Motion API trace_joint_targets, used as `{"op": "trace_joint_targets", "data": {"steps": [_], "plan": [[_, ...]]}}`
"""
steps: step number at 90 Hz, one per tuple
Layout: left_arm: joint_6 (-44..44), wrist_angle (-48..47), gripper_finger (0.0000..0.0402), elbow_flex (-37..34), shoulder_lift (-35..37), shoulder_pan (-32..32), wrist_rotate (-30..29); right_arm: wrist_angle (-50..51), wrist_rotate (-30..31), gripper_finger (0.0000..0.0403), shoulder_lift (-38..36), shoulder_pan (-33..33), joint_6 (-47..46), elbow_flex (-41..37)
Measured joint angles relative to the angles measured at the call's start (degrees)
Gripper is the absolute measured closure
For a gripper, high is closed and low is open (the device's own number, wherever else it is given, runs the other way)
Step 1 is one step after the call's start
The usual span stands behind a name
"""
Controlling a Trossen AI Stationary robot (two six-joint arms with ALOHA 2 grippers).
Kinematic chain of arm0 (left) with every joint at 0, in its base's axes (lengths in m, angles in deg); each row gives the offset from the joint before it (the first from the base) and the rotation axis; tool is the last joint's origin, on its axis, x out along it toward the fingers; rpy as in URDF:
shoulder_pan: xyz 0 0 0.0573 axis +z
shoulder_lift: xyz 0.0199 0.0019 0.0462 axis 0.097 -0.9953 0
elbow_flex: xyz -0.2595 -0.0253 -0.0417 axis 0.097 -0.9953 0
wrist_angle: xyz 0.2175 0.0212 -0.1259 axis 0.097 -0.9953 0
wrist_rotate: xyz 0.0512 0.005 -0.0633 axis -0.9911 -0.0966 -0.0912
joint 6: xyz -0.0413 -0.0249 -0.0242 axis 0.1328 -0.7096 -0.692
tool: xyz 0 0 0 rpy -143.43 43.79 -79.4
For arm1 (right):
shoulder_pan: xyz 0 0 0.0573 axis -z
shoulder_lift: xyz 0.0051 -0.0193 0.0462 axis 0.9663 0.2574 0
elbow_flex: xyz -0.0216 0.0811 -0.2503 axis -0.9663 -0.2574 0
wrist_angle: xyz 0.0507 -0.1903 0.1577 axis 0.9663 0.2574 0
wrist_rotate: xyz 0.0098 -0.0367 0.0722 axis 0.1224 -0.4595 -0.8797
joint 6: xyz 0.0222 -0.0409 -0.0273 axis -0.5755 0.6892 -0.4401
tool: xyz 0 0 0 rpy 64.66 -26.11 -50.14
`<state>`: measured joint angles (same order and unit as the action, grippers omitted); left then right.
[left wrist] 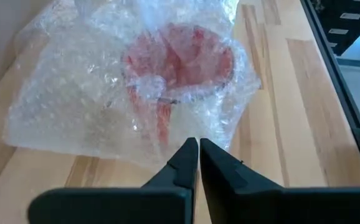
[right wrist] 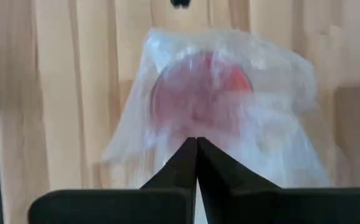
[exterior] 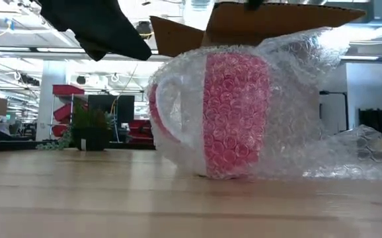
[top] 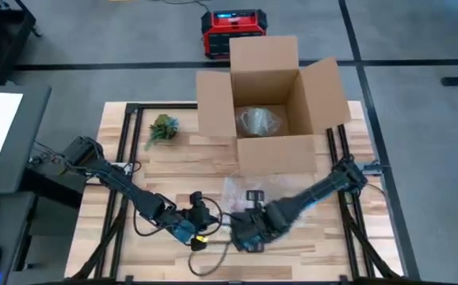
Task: Wrap mug
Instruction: Wrap the red mug with the transparent bubble wrap
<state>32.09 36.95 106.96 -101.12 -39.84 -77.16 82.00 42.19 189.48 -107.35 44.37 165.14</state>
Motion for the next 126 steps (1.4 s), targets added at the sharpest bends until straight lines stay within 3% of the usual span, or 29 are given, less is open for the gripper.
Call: {"op": "trace_joint_targets", "data": {"steps": [15,31,39,59,70,84,107,126], "plan": [[-0.3,0.0,0.0402,0.0,0.0,-0.3,0.0,3.5,3.9,0.0403,-3.8,-7.8,-14.4,-6.9],[-2.1,0.1,0.0402,0.0,0.0,-0.3,0.0,-0.2,5.5,0.0403,-7.6,-11.7,-30.7,-23.1],[-2.5,0.1,0.0402,0.0,0.0,0.1,0.0,-7.0,8.1,0.0403,-8.9,-11.8,-37.2,-33.0],[-2.5,0.9,0.0402,0.0,0.0,0.6,-0.1,-30.6,23.8,0.0403,-15.1,-11.2,-43.1,-51.9],[-2.5,0.9,0.0402,0.0,0.0,0.8,-0.1,-38.3,30.8,0.0403,-18.9,-10.6,-40.9,-55.0],[-2.5,1.1,0.0402,0.0,0.0,1.0,-0.3,-51.3,31.0,0.0403,-20.6,-8.6,-26.7,-55.1],[-2.6,1.0,0.0402,0.0,0.0,1.1,-0.3,-70.6,19.7,0.0403,-17.7,-1.8,-8.3,-55.1],[-2.4,1.0,0.0402,0.0,-0.1,1.2,-1.1,-73.2,13.6,0.0403,-17.5,2.7,-5.1,-55.0]]}}
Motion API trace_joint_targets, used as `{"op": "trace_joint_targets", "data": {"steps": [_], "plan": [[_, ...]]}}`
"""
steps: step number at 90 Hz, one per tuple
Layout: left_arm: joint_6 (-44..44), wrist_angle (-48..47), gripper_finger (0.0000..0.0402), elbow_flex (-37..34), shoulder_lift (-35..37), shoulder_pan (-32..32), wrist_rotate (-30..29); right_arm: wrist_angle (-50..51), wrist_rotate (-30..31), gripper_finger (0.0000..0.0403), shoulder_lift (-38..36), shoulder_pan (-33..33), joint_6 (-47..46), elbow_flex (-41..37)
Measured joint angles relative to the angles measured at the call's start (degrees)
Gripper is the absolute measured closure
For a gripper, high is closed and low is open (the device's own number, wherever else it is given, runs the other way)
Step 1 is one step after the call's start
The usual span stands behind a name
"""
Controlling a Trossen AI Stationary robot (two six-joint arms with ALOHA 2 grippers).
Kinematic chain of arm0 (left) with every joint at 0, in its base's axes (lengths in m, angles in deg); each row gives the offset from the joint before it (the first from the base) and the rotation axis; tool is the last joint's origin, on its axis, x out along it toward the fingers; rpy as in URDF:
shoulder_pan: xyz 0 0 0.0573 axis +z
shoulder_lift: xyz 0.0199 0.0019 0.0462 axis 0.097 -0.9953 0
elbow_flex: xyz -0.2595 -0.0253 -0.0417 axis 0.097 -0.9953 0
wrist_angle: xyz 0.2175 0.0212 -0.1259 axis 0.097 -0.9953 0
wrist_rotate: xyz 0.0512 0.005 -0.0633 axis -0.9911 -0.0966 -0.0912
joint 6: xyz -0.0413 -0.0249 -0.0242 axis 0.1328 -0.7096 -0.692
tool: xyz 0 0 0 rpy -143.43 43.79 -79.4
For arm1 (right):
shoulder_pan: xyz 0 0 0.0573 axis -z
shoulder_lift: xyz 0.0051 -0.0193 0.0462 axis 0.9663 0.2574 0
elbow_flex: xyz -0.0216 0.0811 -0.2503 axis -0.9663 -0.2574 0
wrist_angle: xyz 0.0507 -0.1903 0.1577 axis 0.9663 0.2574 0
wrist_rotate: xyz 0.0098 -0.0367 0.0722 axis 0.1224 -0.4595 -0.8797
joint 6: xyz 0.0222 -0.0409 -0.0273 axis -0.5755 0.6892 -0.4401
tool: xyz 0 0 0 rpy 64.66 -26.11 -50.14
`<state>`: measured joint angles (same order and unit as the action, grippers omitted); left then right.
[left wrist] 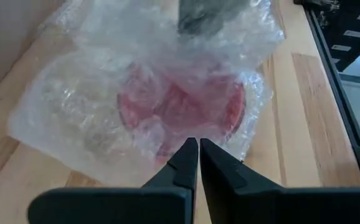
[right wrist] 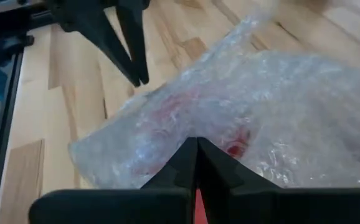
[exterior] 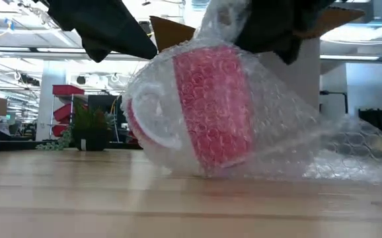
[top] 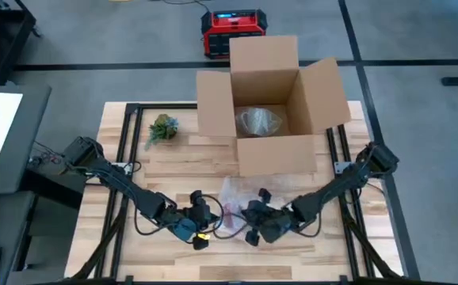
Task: Wrap mug
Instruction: Wrap the red mug with the transparent bubble wrap
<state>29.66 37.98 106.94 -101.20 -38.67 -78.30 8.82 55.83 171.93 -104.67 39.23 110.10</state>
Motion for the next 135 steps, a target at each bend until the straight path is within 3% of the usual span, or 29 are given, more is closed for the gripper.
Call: {"op": "trace_joint_targets", "data": {"steps": [15,23,40,64,77,100,122,135], "plan": [[0.1,1.3,0.0402,0.0,-1.8,0.7,-1.0,0.7,-6.4,0.0403,-0.1,1.4,0.0,0.0],[0.5,2.5,0.0402,0.0,-2.1,1.0,-1.1,6.0,-7.8,0.0403,-0.1,1.0,-0.8,1.6],[4.5,8.2,0.0402,1.2,-1.3,0.7,-0.8,21.6,-8.1,0.0403,0.0,0.3,-3.9,9.2],[6.6,8.9,0.0402,2.9,-1.4,0.4,-0.7,29.3,-11.4,0.0403,0.0,0.9,-3.3,17.4],[6.2,6.8,0.0402,2.7,-1.4,0.4,-0.7,28.4,-11.4,0.0403,0.3,1.2,-2.0,18.4],[5.6,5.4,0.0402,2.7,-1.4,0.4,-0.6,22.9,-18.5,0.0403,10.1,5.4,1.4,19.6],[5.5,5.3,0.0402,2.7,-1.4,0.3,-0.6,32.1,-25.9,0.0403,19.2,9.5,3.5,28.3],[5.4,4.7,0.0402,2.6,-1.4,0.2,-0.5,39.9,-26.4,0.0403,20.8,9.5,4.8,34.3]]}}
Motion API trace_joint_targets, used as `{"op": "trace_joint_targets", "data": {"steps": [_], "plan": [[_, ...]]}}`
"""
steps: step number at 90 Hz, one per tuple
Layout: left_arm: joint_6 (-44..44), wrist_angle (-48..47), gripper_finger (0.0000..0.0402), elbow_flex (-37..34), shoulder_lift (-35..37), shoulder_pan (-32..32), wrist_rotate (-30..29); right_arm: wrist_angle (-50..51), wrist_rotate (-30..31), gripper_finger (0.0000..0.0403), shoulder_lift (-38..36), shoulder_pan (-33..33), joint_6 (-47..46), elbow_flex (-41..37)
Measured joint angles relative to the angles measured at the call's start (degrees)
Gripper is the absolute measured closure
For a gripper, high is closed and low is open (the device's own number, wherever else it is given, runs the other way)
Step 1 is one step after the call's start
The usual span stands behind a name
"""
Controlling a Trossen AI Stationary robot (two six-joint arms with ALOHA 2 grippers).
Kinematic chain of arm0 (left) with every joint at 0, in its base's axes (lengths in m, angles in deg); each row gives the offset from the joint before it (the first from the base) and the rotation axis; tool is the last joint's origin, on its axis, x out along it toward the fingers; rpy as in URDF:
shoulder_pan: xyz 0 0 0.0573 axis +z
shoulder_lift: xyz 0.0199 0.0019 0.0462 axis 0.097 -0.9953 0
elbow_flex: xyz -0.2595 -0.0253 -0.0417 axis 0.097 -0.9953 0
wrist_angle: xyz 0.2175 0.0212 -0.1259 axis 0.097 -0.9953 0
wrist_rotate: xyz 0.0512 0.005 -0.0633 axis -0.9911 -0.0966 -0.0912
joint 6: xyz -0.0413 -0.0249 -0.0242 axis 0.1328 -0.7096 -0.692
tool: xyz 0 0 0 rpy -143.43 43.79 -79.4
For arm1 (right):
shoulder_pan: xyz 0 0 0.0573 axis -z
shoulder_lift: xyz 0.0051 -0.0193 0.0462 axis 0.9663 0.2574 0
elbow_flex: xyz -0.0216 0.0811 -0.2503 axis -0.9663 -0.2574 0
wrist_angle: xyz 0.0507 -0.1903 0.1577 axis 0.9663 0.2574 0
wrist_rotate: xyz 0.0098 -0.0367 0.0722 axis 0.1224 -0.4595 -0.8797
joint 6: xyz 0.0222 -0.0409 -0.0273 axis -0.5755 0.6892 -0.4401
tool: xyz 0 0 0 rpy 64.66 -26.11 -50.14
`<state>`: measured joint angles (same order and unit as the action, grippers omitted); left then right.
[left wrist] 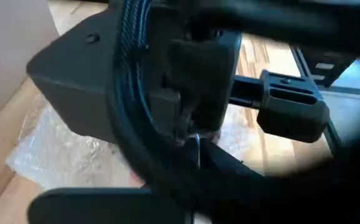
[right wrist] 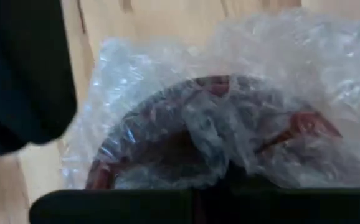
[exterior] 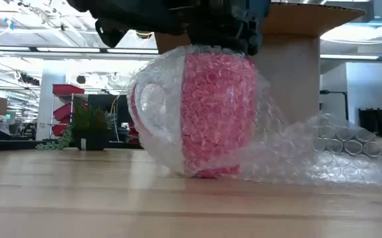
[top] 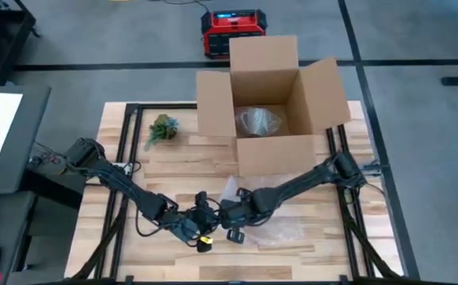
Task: Wrap mug
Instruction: Wrap the red mug with the transparent bubble wrap
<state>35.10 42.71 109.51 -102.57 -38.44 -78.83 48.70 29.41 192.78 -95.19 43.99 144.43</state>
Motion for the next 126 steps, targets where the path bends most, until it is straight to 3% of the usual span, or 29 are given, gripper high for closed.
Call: {"op": "trace_joint_targets", "data": {"steps": [31,53,73,96,126], "plan": [[-0.3,-1.1,0.0402,0.0,-0.1,-0.7,0.2,16.1,4.9,0.0403,-2.6,-5.0,0.6,13.6],[-1.2,-1.2,0.0402,0.1,-0.3,-0.4,-0.2,17.0,16.7,0.0403,-2.9,-9.0,0.0,15.2],[-1.7,-2.6,0.0402,0.1,-0.2,-0.6,0.4,13.2,12.9,0.0403,0.0,-5.1,0.6,10.7],[-8.7,-16.7,0.0402,0.1,2.4,-2.7,3.1,9.8,3.8,0.0403,3.5,-1.4,3.3,3.8],[-10.3,-17.6,0.0402,0.1,2.6,-2.8,1.7,12.3,5.4,0.0403,-1.2,-3.1,5.5,11.3]]}}
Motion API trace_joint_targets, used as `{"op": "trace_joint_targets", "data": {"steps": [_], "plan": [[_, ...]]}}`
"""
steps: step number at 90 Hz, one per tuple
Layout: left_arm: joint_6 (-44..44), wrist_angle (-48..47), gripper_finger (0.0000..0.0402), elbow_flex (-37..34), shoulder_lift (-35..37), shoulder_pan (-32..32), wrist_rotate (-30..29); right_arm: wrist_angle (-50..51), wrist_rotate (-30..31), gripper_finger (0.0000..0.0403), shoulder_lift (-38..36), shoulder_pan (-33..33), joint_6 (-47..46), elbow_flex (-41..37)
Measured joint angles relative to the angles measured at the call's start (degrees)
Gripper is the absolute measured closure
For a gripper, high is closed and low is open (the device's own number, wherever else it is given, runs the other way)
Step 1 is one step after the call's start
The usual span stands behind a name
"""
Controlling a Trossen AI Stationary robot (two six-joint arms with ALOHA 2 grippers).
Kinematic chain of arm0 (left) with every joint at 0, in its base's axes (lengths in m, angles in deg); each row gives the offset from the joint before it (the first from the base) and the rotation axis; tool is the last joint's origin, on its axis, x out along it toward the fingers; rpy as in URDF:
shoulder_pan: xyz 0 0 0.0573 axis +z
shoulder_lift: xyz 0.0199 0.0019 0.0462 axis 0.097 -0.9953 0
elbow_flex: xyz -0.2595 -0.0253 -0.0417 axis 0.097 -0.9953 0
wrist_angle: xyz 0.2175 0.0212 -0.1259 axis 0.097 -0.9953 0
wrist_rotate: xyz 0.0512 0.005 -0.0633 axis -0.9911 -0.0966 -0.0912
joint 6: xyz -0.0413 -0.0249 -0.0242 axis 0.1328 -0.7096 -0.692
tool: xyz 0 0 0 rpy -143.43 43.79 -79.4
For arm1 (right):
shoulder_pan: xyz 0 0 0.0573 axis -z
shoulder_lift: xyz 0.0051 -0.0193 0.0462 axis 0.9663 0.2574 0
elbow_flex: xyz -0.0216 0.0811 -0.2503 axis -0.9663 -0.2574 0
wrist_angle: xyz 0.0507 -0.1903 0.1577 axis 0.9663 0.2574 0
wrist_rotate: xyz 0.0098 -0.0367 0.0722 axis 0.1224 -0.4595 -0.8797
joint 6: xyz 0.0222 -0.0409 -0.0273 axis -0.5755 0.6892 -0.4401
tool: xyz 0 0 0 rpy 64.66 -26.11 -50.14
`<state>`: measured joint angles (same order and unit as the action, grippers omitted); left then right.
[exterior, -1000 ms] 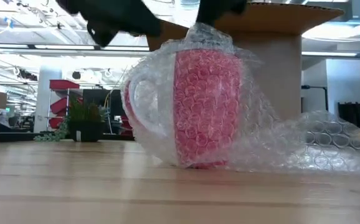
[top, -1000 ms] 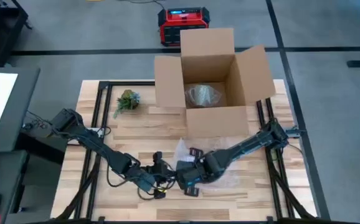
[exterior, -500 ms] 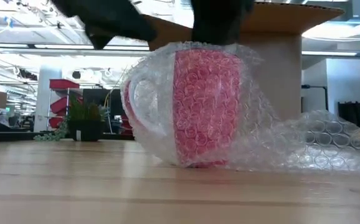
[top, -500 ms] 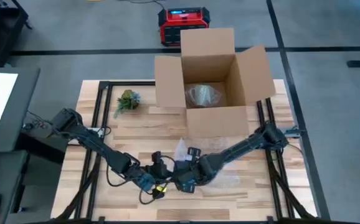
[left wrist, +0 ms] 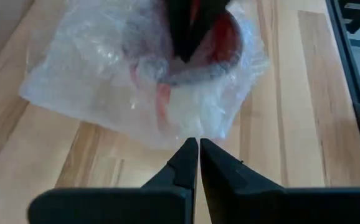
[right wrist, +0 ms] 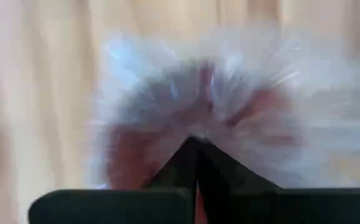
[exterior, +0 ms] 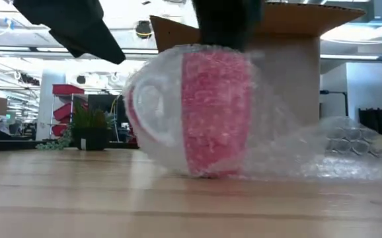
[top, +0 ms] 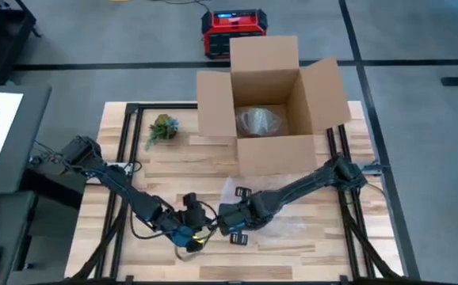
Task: Wrap mug
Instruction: Wrap the red mug with the transparent bubble wrap
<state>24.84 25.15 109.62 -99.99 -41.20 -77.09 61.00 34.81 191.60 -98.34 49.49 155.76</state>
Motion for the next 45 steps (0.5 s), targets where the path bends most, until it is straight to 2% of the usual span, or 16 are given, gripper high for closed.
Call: {"op": "trace_joint_targets", "data": {"steps": [16,32,38,45], "plan": [[0.0,0.0,0.0402,0.0,0.0,-0.3,0.0,5.5,5.7,0.0403,-5.1,-3.5,-3.3,2.5],[-0.4,0.0,0.0402,0.0,0.0,-0.4,0.0,19.0,12.0,0.0403,-8.0,-7.2,-16.4,2.6],[-1.0,-0.1,0.0402,0.0,0.0,-0.4,-0.2,21.9,13.4,0.0403,-7.6,-8.0,-20.3,0.3],[-1.8,0.0,0.0402,0.0,0.0,-0.2,-1.3,20.6,13.5,0.0403,-7.5,-8.1,-22.7,-4.2]]}}
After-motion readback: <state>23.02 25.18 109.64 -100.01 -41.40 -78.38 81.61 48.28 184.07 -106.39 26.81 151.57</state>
